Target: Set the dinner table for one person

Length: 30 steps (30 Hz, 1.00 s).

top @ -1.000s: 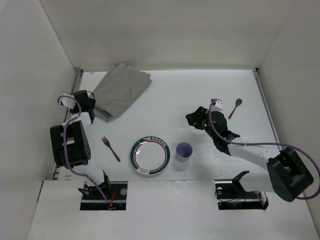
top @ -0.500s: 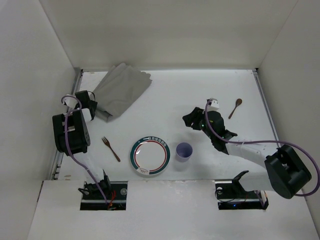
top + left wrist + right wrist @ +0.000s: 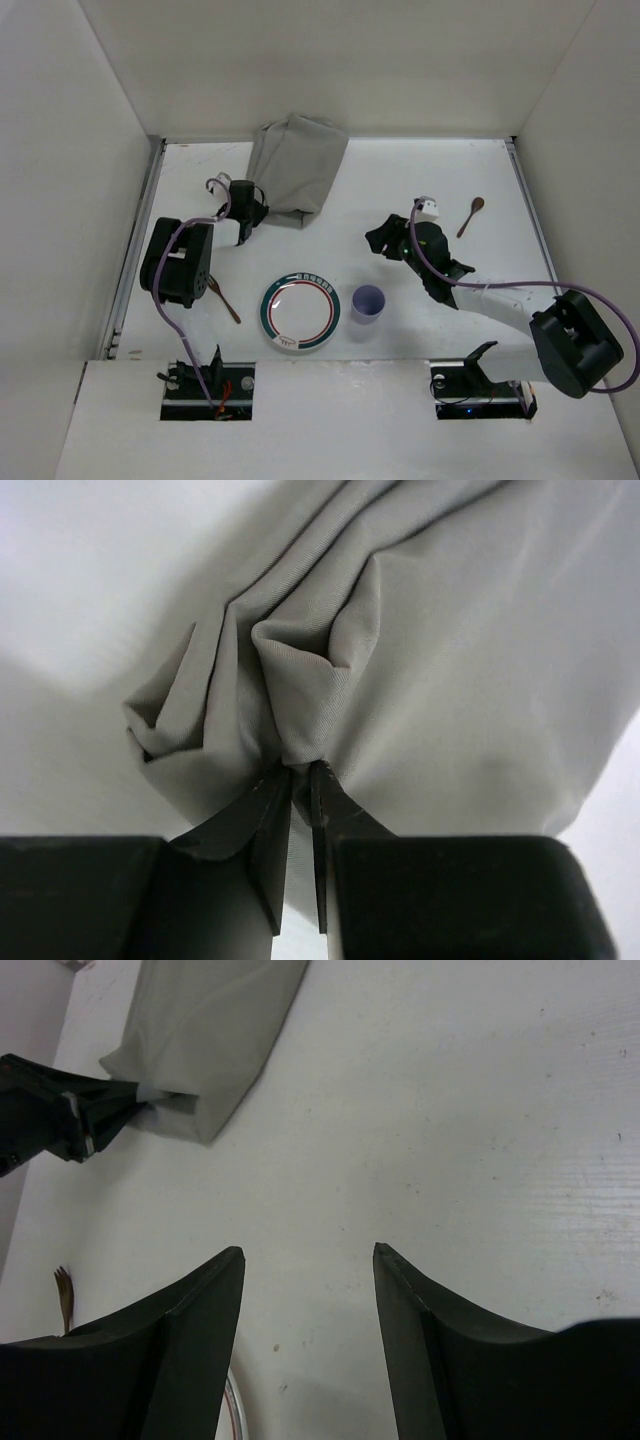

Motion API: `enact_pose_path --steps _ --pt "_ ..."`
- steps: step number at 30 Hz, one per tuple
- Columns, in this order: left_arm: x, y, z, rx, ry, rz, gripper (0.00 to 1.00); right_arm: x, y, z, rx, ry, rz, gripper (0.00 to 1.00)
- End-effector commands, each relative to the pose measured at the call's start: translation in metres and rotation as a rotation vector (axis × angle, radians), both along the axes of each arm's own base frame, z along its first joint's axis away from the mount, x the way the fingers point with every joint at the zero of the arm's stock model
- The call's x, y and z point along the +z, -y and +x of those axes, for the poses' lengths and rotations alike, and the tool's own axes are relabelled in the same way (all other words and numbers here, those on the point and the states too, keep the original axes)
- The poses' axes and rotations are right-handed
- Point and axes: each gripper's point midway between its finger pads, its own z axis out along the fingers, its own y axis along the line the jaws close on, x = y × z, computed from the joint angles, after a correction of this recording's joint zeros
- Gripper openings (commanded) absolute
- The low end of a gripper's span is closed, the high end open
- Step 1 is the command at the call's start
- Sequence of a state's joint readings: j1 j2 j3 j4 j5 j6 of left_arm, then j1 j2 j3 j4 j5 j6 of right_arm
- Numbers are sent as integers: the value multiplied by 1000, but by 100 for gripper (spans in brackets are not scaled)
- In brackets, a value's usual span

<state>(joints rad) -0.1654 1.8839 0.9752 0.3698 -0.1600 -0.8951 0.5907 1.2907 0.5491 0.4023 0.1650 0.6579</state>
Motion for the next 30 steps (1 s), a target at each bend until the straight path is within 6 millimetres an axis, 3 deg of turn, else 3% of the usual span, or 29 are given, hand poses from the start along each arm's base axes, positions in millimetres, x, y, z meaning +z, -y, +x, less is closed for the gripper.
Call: enact_pose_path --steps 1,6,9,13,16,19,21,23,27,30 --pt "-26 24 -39 -98 -93 -24 2 32 0 7 -15 84 27 61" --pt "-31 41 -85 -161 -115 -19 1 32 -1 7 -12 84 27 62" --pt "-28 72 -107 -245 -112 -33 2 32 -1 10 -20 88 18 62" --pt "-18 115 -122 -349 -88 -36 2 28 -4 11 -7 78 -1 61" --pt "-13 129 -129 -364 -73 -38 3 32 -9 9 8 97 -19 60" --pt "-6 121 -133 -332 -48 -13 14 34 -16 6 42 96 -19 47" --pt "8 111 -133 -299 1 5 27 38 -26 4 79 98 -32 34" --pt "23 103 -134 -278 44 16 34 42 -38 2 111 94 -44 28" --pt "53 79 -139 -216 141 43 38 45 -72 -2 193 86 -90 27" --pt "59 62 -144 -176 160 73 41 37 -104 -3 265 49 -141 33"
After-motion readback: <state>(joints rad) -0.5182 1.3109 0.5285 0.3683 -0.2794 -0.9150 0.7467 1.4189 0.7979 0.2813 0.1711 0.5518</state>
